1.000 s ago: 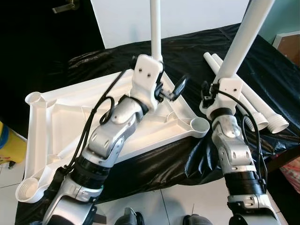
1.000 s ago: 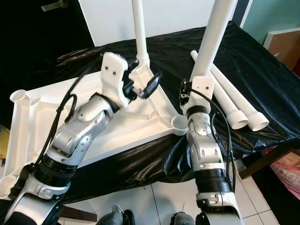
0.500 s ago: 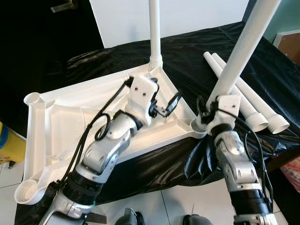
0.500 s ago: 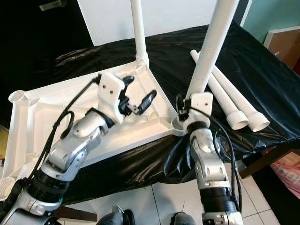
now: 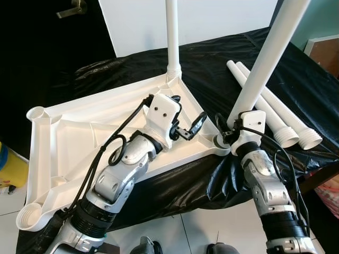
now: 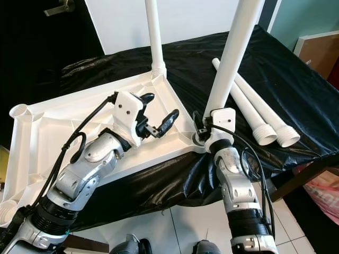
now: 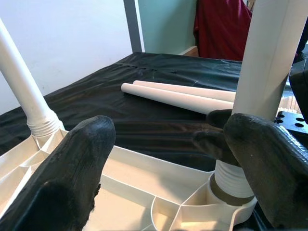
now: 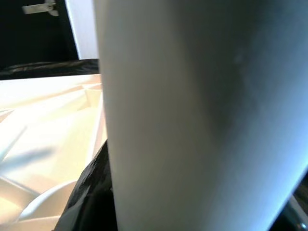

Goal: Building children table

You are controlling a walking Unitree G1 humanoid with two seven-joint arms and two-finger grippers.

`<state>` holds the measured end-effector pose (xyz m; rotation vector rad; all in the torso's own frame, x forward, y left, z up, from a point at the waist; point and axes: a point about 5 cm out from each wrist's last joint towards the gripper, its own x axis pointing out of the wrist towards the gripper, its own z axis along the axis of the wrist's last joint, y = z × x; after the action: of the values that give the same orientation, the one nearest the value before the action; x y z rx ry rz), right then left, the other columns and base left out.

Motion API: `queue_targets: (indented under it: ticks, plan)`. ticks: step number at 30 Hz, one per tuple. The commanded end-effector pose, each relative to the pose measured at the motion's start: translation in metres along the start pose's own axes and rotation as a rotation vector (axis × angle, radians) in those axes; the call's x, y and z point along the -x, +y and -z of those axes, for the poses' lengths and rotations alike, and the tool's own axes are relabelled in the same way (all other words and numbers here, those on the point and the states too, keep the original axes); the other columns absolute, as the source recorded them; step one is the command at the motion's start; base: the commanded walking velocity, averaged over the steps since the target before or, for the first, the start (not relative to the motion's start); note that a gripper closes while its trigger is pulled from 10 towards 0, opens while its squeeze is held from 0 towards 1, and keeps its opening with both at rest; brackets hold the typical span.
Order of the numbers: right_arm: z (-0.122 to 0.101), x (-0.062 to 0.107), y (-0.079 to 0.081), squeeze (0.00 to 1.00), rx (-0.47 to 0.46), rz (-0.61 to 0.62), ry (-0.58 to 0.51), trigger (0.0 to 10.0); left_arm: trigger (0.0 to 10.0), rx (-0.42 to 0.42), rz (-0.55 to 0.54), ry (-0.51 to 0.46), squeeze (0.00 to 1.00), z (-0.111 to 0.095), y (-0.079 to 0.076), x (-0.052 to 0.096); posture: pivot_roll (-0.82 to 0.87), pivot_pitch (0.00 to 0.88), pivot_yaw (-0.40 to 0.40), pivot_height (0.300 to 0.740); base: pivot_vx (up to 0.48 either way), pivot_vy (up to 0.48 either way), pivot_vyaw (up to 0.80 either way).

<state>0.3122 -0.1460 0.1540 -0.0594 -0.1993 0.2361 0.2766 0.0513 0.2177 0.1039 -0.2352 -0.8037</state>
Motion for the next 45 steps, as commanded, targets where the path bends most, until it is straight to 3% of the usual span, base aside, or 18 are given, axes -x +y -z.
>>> queue_targets:
  ticks: [1, 5, 14, 22, 30, 32, 39, 45]
  plan:
    - [0.016, 0.004, 0.008, 0.00, -0.005, -0.057, 0.067, 10.0, 10.0, -0.001, 0.208, 0.002, 0.00, 0.000, -0.013, 0.004, -0.07, 0.107, 0.081, 0.740, 0.000, 0.000, 0.00]
    - [0.025, 0.016, 0.013, 0.00, 0.061, -0.167, 0.055, 10.0, 10.0, -0.005, 0.200, 0.007, 0.00, 0.000, -0.012, 0.005, -0.07, 0.108, 0.087, 0.740, 0.000, 0.000, 0.00]
    - [0.029, 0.017, 0.014, 0.00, 0.056, -0.233, 0.033, 10.0, 10.0, 0.000, 0.193, 0.005, 0.00, -0.003, -0.010, 0.007, -0.06, 0.111, 0.092, 0.740, 0.000, 0.000, 0.00]
    - [0.034, 0.006, 0.000, 0.00, 0.009, -0.188, 0.064, 10.0, 10.0, 0.003, 0.186, 0.009, 0.00, -0.004, -0.007, 0.009, -0.05, 0.120, 0.096, 0.740, 0.000, 0.000, 0.00]
    - [0.034, 0.001, 0.001, 0.00, -0.048, -0.191, 0.068, 10.0, 10.0, 0.007, 0.178, 0.003, 0.00, -0.006, -0.006, 0.007, -0.05, 0.124, 0.093, 0.740, 0.000, 0.000, 0.00]
    - [0.037, 0.010, 0.001, 0.00, 0.007, -0.233, 0.054, 10.0, 10.0, 0.008, 0.180, 0.005, 0.00, -0.005, -0.007, 0.009, -0.05, 0.126, 0.090, 0.740, 0.000, 0.000, 0.00]
    - [0.042, 0.013, 0.000, 0.00, 0.073, -0.272, 0.061, 10.0, 10.0, 0.029, 0.182, 0.001, 0.00, -0.008, -0.006, 0.009, -0.06, 0.131, 0.112, 0.740, 0.000, 0.000, 0.00]
    - [0.043, 0.014, -0.006, 0.00, 0.063, -0.250, 0.075, 10.0, 10.0, 0.028, 0.193, 0.002, 0.00, -0.008, -0.005, 0.007, -0.06, 0.133, 0.123, 0.740, 0.000, 0.000, 0.00]
